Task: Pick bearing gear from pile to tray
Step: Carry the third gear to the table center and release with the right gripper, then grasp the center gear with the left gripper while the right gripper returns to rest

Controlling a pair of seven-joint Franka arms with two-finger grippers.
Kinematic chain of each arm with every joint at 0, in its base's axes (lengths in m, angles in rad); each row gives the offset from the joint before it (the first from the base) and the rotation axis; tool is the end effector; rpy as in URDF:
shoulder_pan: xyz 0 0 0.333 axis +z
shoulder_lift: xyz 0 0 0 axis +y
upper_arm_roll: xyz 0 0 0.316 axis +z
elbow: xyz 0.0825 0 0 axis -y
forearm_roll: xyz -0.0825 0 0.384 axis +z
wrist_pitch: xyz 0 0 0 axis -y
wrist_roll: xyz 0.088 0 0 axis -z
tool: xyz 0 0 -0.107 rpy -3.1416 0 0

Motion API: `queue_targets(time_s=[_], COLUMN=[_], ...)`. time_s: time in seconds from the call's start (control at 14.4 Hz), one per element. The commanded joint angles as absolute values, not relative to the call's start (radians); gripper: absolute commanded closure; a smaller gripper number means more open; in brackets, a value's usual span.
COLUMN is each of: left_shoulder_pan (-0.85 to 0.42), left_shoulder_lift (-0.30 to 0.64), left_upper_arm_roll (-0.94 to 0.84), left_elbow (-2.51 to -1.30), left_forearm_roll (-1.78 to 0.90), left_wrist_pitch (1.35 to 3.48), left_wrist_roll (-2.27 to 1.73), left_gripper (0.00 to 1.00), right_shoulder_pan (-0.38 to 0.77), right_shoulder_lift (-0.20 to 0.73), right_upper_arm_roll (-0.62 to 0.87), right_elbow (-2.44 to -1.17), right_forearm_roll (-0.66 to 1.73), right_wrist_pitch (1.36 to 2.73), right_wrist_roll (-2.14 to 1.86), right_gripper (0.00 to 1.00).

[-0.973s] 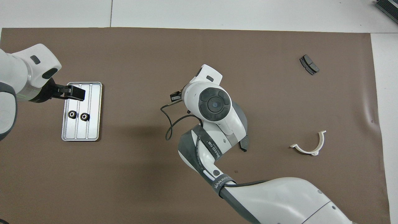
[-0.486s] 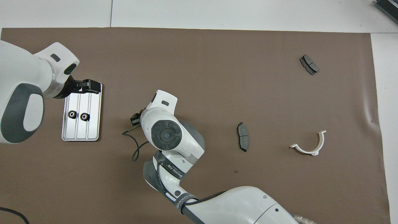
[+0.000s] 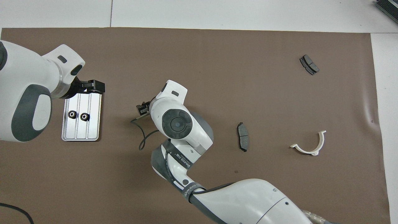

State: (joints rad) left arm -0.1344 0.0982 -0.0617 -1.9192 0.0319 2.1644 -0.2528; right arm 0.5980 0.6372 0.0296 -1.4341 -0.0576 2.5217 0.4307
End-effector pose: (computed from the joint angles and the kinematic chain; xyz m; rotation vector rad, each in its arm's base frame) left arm 0.5867 -0.1143 0.4551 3.1207 0.0648 0.2320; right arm 0.6150 0.4406 0.3681 -2.8609 -0.3251 -0.5901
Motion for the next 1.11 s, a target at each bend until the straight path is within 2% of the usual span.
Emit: queue_targets(time_s=[0.0, 0.28, 0.42, 0.63, 0.76, 0.9, 1.04], left_shoulder_pan=[-0.204, -0.305, -0.327, -0.331, -0.331, -0.328, -0.328], left_shoulder_lift=[0.142, 0.276, 0.299, 0.293, 0.293, 0.293, 0.293], left_upper_arm_roll=[-0.048, -0.044, -0.044, -0.044, -0.046, -0.048, -0.048], left_elbow=[-1.982, -1.985, -2.002, -2.049, -2.045, -2.048, -2.048], left_forearm_roll=[0.038, 0.081, 0.097, 0.097, 0.097, 0.097, 0.097], left_wrist_pitch=[2.275, 2.364, 2.397, 2.430, 2.418, 2.419, 2.431], left_wrist_roll=[-0.354, -0.524, -0.577, -0.586, -0.618, -0.629, -0.627], left_gripper=[0.00, 0.00, 0.00, 0.32, 0.38, 0.54, 0.63], right_shoulder_pan=[0.507, 0.349, 0.275, 0.178, 0.118, 0.088, 0.057], right_shoulder_lift=[0.534, 0.413, 0.370, 0.292, 0.227, 0.161, 0.103], right_upper_arm_roll=[0.051, 0.051, 0.049, 0.049, 0.049, 0.048, 0.048], right_elbow=[-1.433, -1.433, -1.433, -1.437, -1.448, -1.482, -1.515], right_forearm_roll=[-0.055, -0.054, -0.049, -0.041, -0.037, -0.009, -0.008], right_wrist_pitch=[2.343, 2.084, 1.966, 1.778, 1.663, 1.576, 1.522], right_wrist_roll=[0.361, 0.207, 0.190, 0.175, 0.172, 0.170, 0.172], right_gripper=[0.04, 0.03, 0.03, 0.03, 0.03, 0.03, 0.03])
